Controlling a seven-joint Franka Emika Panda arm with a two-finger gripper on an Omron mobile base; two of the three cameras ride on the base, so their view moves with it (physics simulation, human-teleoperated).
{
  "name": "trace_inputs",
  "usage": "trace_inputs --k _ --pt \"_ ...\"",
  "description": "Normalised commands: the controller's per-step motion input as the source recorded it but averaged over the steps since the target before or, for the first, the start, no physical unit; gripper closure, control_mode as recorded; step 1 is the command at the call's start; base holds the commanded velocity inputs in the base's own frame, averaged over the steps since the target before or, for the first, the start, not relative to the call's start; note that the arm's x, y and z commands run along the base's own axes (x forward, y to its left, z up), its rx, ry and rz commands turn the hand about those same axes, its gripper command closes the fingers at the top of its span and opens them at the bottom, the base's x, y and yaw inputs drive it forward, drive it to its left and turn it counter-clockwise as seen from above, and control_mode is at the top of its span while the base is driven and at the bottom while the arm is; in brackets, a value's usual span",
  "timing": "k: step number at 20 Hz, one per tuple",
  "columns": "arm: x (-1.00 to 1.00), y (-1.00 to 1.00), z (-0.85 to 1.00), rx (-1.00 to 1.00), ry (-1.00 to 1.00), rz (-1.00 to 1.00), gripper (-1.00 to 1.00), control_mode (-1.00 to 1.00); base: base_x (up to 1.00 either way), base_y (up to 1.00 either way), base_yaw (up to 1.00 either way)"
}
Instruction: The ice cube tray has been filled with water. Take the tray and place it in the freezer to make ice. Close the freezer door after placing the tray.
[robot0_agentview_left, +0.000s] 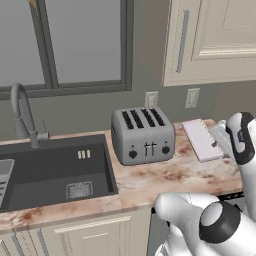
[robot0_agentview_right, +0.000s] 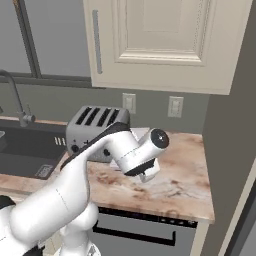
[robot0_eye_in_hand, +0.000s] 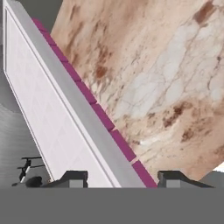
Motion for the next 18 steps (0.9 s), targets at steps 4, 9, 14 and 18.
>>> trace_inputs --k 4,9,14,18 --pt "-0.34 0.02 0.63 0.00 0.00 -0.06 1.00 -1.00 0.00 0.00 0.00" --pt "-0.38 0.10 0.67 0.00 0.00 -0.02 1.00 -1.00 0.00 0.00 0.00" --pt "-0.49 0.45 0.44 0.00 0.00 -0.01 1.00 -1.00 0.00 0.00 0.00" --pt "-0.43 0.65 0.27 0.00 0.00 0.00 1.00 -1.00 0.00 0.00 0.00"
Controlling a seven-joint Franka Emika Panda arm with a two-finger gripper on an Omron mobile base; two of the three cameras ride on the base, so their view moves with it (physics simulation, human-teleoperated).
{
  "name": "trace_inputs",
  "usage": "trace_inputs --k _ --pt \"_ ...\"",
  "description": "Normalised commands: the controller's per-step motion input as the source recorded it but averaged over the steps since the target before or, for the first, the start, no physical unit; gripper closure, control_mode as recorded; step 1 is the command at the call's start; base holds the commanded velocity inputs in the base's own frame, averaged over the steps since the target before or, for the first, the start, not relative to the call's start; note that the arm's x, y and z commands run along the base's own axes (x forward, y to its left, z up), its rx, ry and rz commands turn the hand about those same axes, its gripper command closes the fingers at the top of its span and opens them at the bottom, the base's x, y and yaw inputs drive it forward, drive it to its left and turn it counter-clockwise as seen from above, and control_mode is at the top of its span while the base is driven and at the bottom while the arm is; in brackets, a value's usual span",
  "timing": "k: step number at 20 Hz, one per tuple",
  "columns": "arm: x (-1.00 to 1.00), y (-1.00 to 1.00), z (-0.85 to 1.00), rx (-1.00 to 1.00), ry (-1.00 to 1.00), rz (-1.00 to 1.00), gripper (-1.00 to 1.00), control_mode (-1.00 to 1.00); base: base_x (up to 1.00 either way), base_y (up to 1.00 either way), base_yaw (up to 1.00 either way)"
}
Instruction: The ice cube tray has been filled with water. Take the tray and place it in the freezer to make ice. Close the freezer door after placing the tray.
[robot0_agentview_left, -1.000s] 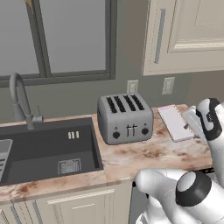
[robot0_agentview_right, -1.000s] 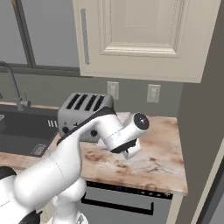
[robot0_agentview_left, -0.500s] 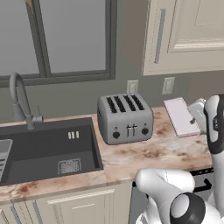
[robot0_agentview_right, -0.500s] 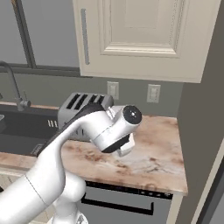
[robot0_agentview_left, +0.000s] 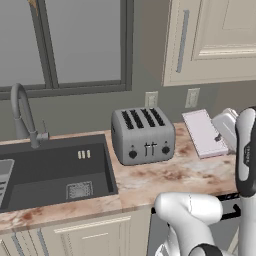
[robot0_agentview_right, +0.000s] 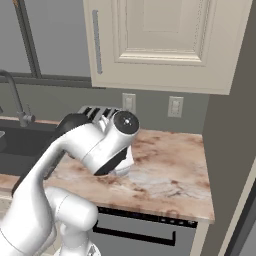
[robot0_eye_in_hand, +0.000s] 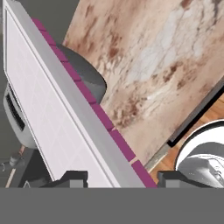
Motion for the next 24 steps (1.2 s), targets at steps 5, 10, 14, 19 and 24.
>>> trace_inputs --k 5,10,14,19,24 --pt "-0.39 0.59 0.40 0.00 -0.07 0.00 1.00 -1.00 0.00 0.00 0.00" --pt "-0.24 0.32 0.45 0.01 -0.03 0.00 1.00 -1.00 0.00 0.00 0.00" --pt "-0.02 0.05 0.31 0.04 0.00 0.00 1.00 -1.00 0.00 0.00 0.00" --pt "-0.03 0.06 0.30 0.02 0.02 0.01 1.00 -1.00 0.00 0.00 0.00" --pt "-0.18 0.13 0.14 0.02 0.04 0.03 1.00 -1.00 0.00 0.00 0.00"
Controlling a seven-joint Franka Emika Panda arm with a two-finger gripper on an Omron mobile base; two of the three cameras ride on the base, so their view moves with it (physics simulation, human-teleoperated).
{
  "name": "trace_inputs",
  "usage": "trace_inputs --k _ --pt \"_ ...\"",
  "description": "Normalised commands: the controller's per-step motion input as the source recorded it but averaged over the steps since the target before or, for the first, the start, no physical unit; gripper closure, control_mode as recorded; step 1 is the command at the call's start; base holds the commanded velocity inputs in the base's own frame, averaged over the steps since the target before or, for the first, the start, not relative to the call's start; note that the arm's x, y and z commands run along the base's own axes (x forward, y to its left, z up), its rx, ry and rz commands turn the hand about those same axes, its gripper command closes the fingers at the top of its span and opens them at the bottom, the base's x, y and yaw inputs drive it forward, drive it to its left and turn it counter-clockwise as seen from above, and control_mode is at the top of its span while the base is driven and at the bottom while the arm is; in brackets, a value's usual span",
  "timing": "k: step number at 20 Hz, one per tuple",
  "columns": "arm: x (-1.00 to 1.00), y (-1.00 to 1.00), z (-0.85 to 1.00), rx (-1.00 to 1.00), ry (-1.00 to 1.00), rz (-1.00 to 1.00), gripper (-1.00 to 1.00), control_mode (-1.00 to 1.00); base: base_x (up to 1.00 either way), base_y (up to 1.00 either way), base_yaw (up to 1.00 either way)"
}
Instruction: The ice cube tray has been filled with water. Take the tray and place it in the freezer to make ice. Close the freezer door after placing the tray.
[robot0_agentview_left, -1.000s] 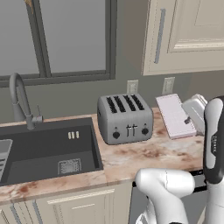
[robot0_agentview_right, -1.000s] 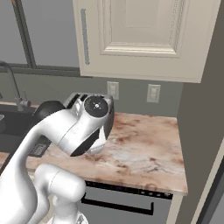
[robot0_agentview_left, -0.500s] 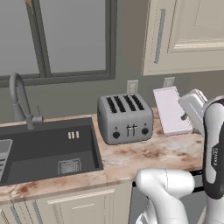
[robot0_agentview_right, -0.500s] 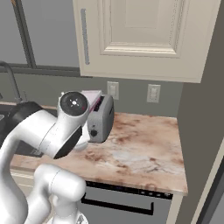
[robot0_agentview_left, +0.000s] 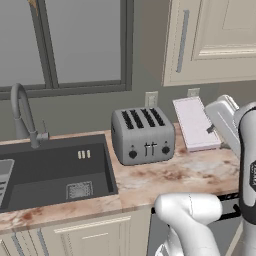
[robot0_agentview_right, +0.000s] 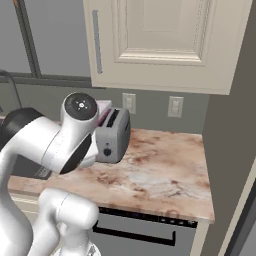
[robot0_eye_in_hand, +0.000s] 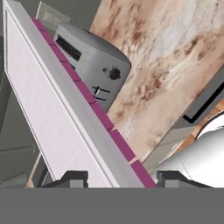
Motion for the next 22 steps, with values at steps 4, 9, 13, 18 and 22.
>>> trace_inputs --k 4,9,13,18,22 --pt "-0.19 0.15 0.00 0.03 0.01 0.01 1.00 -1.00 0.00 0.00 0.00" --pt "-0.19 0.02 0.00 0.05 0.00 0.00 1.00 -1.00 0.00 0.00 0.00" --pt "-0.18 0.01 0.00 0.05 0.00 0.00 1.00 -1.00 0.00 0.00 0.00" --pt "-0.15 0.02 0.01 0.06 -0.01 0.00 1.00 -1.00 0.00 0.00 0.00" --pt "-0.23 0.04 0.13 0.04 -0.04 0.00 1.00 -1.00 0.00 0.00 0.00"
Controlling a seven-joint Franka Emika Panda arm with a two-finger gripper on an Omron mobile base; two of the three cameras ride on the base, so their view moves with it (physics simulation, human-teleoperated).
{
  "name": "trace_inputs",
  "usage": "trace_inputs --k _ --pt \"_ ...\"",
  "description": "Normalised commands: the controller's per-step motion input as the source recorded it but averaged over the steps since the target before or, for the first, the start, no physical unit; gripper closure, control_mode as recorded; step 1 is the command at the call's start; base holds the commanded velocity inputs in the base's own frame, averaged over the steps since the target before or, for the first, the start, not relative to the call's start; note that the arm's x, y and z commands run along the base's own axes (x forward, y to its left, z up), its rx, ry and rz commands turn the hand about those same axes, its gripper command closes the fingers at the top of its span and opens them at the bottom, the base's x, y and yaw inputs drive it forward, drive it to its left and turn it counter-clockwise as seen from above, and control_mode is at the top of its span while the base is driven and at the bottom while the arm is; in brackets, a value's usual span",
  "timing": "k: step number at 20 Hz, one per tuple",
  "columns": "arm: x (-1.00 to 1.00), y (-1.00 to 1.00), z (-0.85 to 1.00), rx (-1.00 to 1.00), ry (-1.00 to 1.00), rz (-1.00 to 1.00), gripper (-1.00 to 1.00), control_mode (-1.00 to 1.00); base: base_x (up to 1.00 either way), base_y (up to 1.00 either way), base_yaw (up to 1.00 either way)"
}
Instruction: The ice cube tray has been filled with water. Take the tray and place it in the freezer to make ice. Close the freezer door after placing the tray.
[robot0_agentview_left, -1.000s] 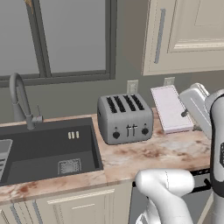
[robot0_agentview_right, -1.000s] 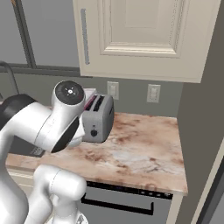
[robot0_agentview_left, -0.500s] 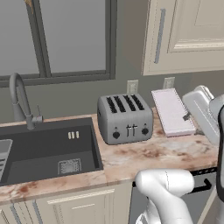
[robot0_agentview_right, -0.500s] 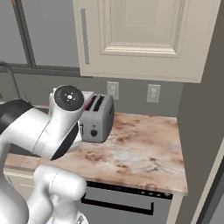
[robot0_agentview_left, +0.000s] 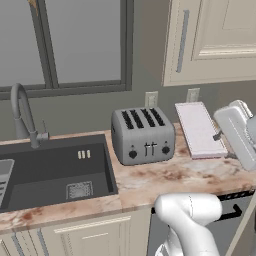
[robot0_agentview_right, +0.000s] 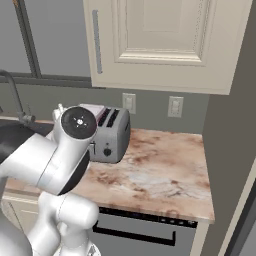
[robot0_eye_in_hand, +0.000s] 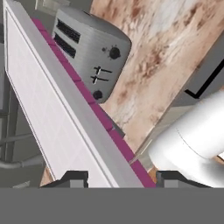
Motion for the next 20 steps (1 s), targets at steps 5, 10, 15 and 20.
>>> trace_inputs --k 5,10,15,20 --pt "-0.26 0.12 0.26 0.01 -0.13 0.00 1.00 -1.00 0.00 0.00 0.00" --pt "-0.15 0.24 0.39 0.00 -0.22 0.01 1.00 -1.00 0.00 0.00 0.00" --pt "-0.08 0.11 0.40 0.00 -0.12 0.02 1.00 -1.00 0.00 0.00 0.00" --pt "-0.13 0.00 0.21 0.02 -0.01 0.01 1.00 1.00 -0.04 0.00 0.00"
